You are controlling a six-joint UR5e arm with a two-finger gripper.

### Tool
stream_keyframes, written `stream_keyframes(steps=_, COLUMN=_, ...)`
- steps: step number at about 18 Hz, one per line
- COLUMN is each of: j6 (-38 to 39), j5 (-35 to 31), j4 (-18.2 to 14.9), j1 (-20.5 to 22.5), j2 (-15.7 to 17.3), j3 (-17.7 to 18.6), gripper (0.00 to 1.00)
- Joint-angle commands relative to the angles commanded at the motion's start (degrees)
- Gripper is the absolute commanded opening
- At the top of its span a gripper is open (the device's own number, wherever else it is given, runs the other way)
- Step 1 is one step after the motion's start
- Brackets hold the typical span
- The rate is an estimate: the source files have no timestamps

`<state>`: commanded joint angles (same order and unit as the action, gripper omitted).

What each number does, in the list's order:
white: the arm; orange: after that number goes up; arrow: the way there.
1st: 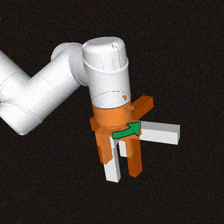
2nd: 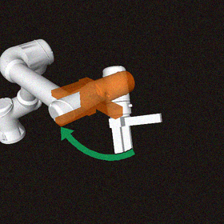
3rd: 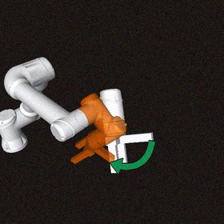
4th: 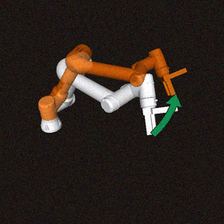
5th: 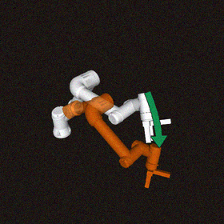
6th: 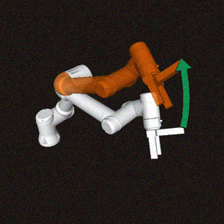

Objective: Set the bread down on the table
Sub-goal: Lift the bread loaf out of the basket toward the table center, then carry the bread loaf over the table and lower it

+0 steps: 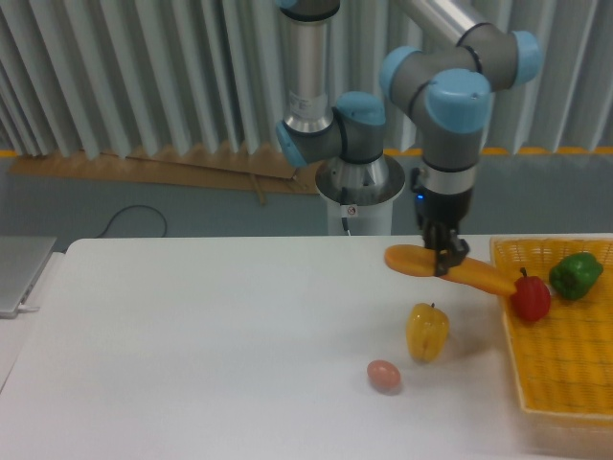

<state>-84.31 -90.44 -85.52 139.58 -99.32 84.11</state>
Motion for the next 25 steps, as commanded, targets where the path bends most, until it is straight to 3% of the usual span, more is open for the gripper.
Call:
stream_keyframes(steps=3, j6=6.0, j5=0.3, j4=0.2, j1=-4.0, j2=-0.2, j3=-0.1, gripper=0.48)
stream_keyframes(steps=13, j6=15.3, j5=0.1, j4=-0.3, j1=-15.3, j2=0.0, j3=0.5, gripper=0.47)
stream_keyframes(steps=17, j6=17.7, j5=-4.0, j4=-1.1, j1=-20.5, j2=0.3, j3=1.9, gripper=0.47)
stream_keyframes(steps=20, j6=22.4, j5=-4.5, j4=-0.9, j1=-23.4, j2=-0.3, j3=1.9, gripper=0.47)
stream_keyframes(steps=25, j6=23.8, j5=-4.3, j4=-1.2, j1=-26.0, j2=-1.1, j3=1.5, gripper=0.47)
